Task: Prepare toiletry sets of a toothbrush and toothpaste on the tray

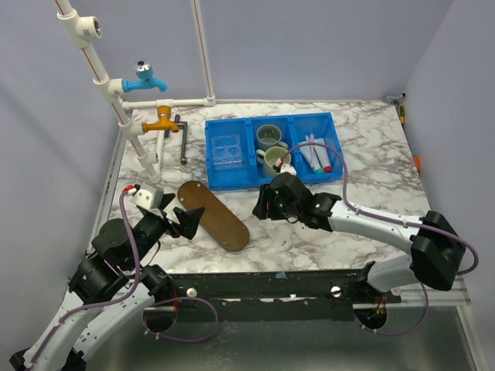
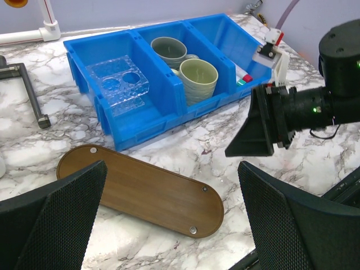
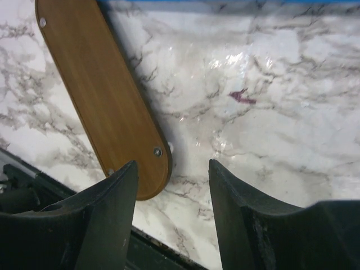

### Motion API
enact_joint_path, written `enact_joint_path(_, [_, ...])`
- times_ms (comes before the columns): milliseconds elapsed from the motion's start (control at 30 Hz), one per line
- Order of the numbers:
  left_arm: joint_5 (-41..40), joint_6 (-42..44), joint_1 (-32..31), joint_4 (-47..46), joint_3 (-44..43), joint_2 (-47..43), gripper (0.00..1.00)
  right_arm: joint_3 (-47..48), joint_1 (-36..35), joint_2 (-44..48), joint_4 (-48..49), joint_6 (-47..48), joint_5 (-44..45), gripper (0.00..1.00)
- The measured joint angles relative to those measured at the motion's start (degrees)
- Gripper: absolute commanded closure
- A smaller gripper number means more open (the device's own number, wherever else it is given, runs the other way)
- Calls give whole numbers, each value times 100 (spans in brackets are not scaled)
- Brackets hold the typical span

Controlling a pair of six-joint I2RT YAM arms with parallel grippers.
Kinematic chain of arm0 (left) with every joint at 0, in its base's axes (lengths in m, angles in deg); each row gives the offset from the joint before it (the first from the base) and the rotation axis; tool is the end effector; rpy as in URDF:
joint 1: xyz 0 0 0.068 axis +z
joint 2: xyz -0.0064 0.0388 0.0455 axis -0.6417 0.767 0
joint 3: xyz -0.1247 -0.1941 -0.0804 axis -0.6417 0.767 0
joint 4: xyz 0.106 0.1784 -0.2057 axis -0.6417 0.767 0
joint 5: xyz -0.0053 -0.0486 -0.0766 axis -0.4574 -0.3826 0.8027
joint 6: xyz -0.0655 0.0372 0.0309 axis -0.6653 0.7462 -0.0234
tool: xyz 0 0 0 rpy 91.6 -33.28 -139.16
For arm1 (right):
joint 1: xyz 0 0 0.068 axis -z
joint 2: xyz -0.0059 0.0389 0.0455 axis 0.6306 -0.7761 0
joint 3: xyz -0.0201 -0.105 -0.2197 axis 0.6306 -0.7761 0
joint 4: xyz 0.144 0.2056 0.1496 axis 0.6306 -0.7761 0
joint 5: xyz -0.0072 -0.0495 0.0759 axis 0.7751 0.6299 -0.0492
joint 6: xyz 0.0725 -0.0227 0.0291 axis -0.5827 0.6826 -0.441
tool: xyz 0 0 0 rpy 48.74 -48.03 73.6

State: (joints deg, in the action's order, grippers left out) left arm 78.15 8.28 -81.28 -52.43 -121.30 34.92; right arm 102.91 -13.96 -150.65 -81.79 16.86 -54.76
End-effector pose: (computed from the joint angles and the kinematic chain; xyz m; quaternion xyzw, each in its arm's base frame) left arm 0.1235 -0.0931 0.3445 0.1317 0.7225 -0.2476 0.6319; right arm 0.2270 0.2833 0.1703 -0.0544 0.9109 0.2490 0.3246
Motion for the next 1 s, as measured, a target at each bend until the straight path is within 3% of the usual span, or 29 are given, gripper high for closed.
enact_joint_path(400, [0, 0, 0, 0, 0, 0, 1, -1589, -437, 304, 1600, -1252, -697, 43])
enact_joint_path(700, [0, -2, 0, 0, 0, 0, 1, -2037, -765, 11, 2830, -2044, -896, 42])
enact_joint_path(1000, [0, -2, 0, 0, 0, 0, 1, -2175, -925, -350, 3436, -2494, -881, 41])
